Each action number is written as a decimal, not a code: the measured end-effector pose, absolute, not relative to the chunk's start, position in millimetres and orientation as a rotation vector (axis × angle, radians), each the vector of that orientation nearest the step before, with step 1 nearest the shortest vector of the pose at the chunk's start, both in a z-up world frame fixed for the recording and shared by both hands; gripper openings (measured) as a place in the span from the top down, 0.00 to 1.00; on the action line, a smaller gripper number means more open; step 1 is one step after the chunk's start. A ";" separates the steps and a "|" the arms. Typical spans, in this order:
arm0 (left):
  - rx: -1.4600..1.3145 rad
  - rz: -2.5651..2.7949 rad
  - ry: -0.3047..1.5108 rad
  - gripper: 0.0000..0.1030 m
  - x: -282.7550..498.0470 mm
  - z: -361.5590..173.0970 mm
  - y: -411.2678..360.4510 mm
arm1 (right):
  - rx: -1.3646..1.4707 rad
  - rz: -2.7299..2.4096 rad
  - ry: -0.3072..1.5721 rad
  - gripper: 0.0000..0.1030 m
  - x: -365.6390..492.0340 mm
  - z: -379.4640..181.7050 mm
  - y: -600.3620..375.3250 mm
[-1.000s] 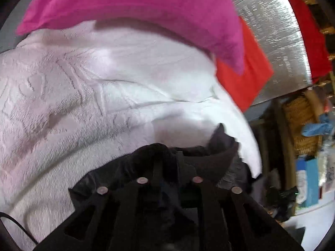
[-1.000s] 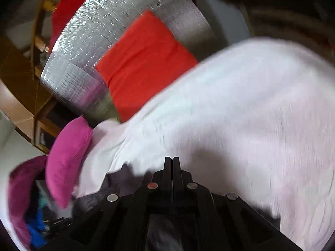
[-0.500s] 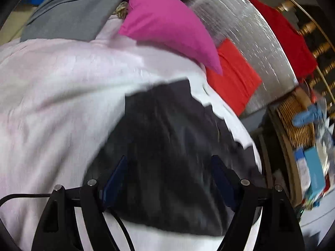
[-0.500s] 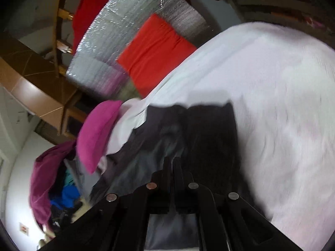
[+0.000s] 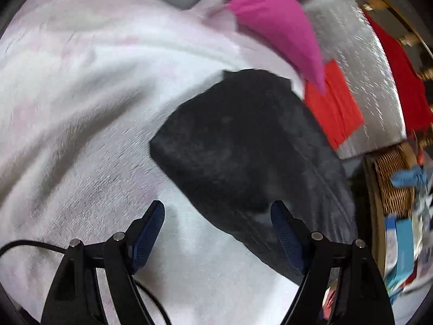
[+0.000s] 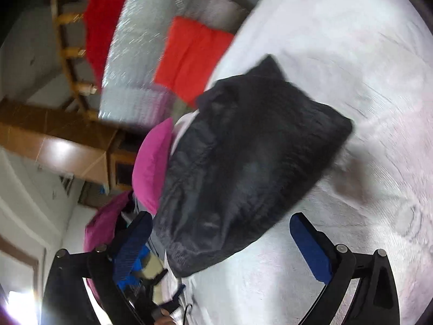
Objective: Fold large clothes
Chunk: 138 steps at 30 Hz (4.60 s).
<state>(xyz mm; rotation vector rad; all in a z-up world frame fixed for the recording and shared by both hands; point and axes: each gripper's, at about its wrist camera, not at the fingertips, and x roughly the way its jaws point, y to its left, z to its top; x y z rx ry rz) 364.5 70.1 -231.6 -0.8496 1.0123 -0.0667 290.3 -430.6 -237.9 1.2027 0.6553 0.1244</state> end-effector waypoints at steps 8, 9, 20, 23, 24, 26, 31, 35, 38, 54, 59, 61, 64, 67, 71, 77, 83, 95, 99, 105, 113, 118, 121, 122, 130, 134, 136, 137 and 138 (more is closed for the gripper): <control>-0.884 0.028 0.936 0.21 401.4 -236.1 85.9 | 1.242 -0.029 0.680 0.09 323.8 -266.4 -456.3; -0.883 0.039 0.922 0.21 405.3 -236.6 87.8 | 1.237 -0.043 0.669 0.09 326.3 -266.0 -458.7; -0.809 0.017 0.840 0.75 408.8 -226.7 86.7 | 1.154 -0.122 0.628 0.58 343.9 -261.8 -460.3; -0.807 0.011 0.828 0.80 399.7 -222.7 87.1 | 1.066 -0.134 0.622 0.64 341.2 -246.4 -452.6; -0.818 0.007 0.825 0.81 395.7 -221.5 89.3 | 1.047 -0.136 0.622 0.65 339.7 -242.8 -450.8; -0.834 0.001 0.828 0.82 384.7 -221.4 93.2 | 1.003 -0.139 0.622 0.65 333.1 -234.3 -446.9; -0.864 -0.019 0.853 0.82 358.1 -220.3 102.2 | 0.951 -0.136 0.654 0.66 307.9 -222.9 -441.2; -0.870 -0.047 0.873 0.82 328.0 -219.7 109.4 | 0.949 -0.110 0.694 0.66 276.0 -222.7 -443.1; -0.847 -0.065 0.878 0.82 299.5 -217.8 112.4 | 0.947 -0.093 0.709 0.66 244.3 -225.7 -442.1; -0.615 0.060 0.768 0.45 222.8 -152.6 124.0 | 0.723 0.032 0.953 0.39 185.0 -190.5 -419.2; -0.461 0.015 0.716 0.29 263.7 -124.3 76.7 | 0.575 0.098 0.828 0.24 203.0 -134.2 -406.8; -0.422 -0.025 0.786 0.29 294.3 -136.5 51.3 | 0.504 0.098 0.797 0.23 229.7 -120.9 -392.2; -0.363 -0.124 0.983 0.29 334.5 -178.5 14.1 | 0.393 0.100 0.802 0.22 283.4 -120.8 -363.8; -0.232 -0.158 1.023 0.29 349.6 -212.2 -10.9 | 0.264 0.059 0.872 0.22 339.7 -138.4 -336.3; -0.170 -0.187 0.980 0.42 352.6 -206.8 -17.0 | 0.148 0.011 1.005 0.22 388.4 -176.3 -315.8; -0.105 -0.199 0.943 0.80 354.3 -205.0 -22.5 | 0.089 -0.040 1.027 0.53 395.2 -213.8 -313.0; -0.185 -0.179 0.871 0.92 367.0 -183.9 -25.6 | 0.146 -0.053 0.870 0.78 390.2 -184.7 -324.2; -0.290 -0.055 0.856 0.71 417.3 -186.3 -8.6 | 0.380 -0.103 0.779 0.78 439.0 -208.8 -359.7; -0.465 -0.173 0.900 0.42 426.8 -182.9 19.3 | 0.425 -0.089 0.820 0.76 442.7 -220.8 -367.5; -0.508 -0.178 0.910 0.29 444.9 -168.8 38.9 | 0.490 -0.045 0.854 0.34 429.0 -214.7 -376.3; -0.218 -0.037 1.121 0.28 486.8 -209.5 9.3 | 0.629 -0.034 0.726 0.28 395.1 -199.3 -399.7; -0.007 -0.024 1.106 0.28 479.3 -222.2 -21.5 | 0.601 -0.061 0.752 0.28 405.0 -204.5 -398.4; 0.033 -0.069 1.074 0.46 473.2 -221.3 -29.3 | 0.638 -0.064 0.742 0.28 405.6 -205.7 -404.3; 0.050 -0.063 1.064 0.54 472.8 -220.7 -30.6 | 0.644 -0.066 0.740 0.28 405.9 -206.0 -405.5; -0.076 -0.063 0.942 0.85 473.1 -199.5 -11.0 | 0.667 -0.081 0.742 0.28 404.8 -212.5 -412.2; -0.244 -0.066 0.852 0.85 471.9 -182.2 14.3 | 0.671 -0.088 0.738 0.28 404.1 -213.8 -413.4; -0.315 -0.063 0.849 0.84 475.1 -185.1 23.4 | 0.670 -0.091 0.738 0.28 406.1 -214.9 -414.1; -0.336 -0.058 0.870 0.84 478.8 -191.4 26.7 | 0.670 -0.093 0.739 0.28 406.0 -215.8 -413.8; -0.355 -0.057 0.901 0.83 483.5 -200.2 29.0 | 0.669 -0.096 0.740 0.28 406.2 -216.3 -414.1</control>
